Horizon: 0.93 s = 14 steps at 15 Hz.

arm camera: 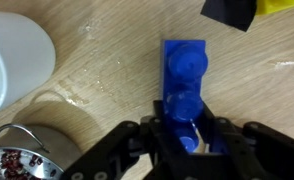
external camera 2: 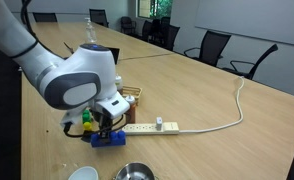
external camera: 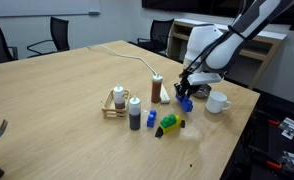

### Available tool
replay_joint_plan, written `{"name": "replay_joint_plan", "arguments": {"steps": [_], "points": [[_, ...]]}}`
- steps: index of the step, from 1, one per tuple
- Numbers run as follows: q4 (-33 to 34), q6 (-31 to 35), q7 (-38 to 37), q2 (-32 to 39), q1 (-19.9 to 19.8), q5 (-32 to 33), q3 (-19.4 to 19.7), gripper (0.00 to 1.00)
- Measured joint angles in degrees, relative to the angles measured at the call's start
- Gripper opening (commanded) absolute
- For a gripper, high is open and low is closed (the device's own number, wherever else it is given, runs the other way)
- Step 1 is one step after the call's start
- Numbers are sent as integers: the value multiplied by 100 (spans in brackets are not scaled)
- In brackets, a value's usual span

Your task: Move the larger blue toy slightly to the right

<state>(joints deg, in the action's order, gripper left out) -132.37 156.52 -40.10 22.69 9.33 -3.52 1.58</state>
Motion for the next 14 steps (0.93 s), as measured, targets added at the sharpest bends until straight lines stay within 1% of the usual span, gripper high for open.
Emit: {"name": "replay_joint_plan", "arguments": {"steps": [3,4,5,6,7,9,10,12,13,14], "points": [[56,145,128,162,-5,-250,-43,10],[80,148,195,214,-9,-338,-64,13],[100,148,260,251,-9,-413,-82,50],[120,148,329,282,-11,-487,-101,61],[140,146,383,310,-11,-542,-112,65],[168,130,459,341,-10,-602,-120,79],[173,116,482,341,-10,-602,-120,62],[176,94,499,336,3,-601,-119,76],[177,91,503,336,6,-601,-119,79],[177,90,507,336,7,-601,-118,79]]}}
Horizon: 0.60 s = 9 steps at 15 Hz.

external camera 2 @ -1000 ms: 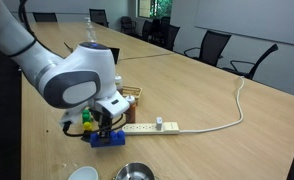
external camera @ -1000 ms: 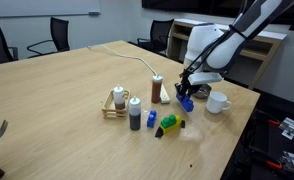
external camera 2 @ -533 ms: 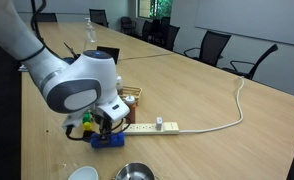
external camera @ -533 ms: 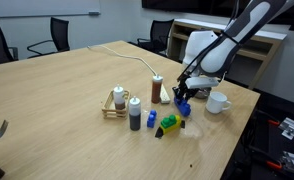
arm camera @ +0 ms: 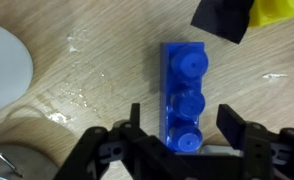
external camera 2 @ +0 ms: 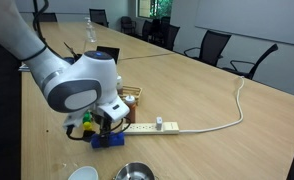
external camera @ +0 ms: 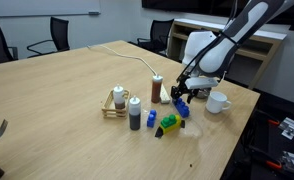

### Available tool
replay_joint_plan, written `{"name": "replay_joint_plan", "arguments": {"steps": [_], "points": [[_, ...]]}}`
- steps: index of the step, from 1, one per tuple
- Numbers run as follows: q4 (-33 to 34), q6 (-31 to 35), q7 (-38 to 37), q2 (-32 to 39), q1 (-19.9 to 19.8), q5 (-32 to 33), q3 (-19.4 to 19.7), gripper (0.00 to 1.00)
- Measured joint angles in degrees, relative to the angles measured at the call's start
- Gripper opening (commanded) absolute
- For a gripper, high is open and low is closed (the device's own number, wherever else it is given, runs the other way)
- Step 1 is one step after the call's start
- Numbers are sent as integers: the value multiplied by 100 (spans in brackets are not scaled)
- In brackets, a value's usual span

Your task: Move the larger blue toy slightly to the right

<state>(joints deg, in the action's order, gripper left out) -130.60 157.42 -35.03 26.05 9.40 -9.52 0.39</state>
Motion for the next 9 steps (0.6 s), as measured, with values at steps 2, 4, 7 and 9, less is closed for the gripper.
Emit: {"name": "replay_joint_plan", "arguments": {"steps": [2,4,7,9], "points": [[0,-1,4,0,0,0,1,79],[0,-2,5,0,0,0,1,97],[-16,38,1,-23,52,6,6,100],[-66,116,-22,-126,186,47,22,100]]}}
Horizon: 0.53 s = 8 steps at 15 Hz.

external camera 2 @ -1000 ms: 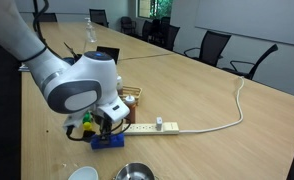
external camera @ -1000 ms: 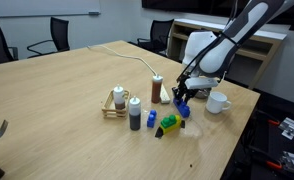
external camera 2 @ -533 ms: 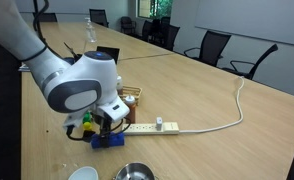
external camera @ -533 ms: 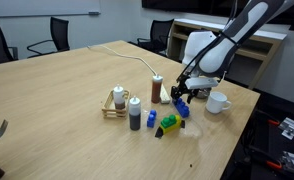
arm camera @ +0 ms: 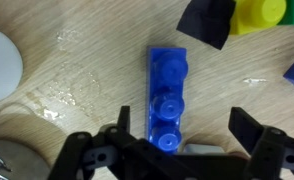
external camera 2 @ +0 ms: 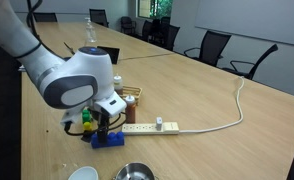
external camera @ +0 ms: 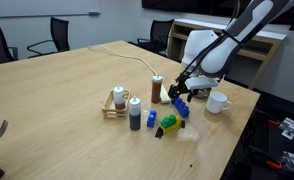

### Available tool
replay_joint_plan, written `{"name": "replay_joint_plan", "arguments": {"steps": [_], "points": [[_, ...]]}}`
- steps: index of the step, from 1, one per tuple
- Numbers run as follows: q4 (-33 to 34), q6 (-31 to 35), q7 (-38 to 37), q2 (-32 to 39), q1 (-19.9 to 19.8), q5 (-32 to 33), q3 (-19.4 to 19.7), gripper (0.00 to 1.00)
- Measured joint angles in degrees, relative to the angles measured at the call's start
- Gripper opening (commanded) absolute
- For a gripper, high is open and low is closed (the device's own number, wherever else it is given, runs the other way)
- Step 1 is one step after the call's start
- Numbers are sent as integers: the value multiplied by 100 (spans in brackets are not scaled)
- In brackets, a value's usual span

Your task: Move the larger blue toy slightly to the right

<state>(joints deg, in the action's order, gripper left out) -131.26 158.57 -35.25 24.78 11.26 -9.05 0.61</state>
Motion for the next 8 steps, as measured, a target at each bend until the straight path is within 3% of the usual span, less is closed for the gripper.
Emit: {"name": "replay_joint_plan", "arguments": {"steps": [4,8], "points": [[-371,66,-276,-464,367,208,94,100],[-394,66,-286,-458,368,209,89,100]]}}
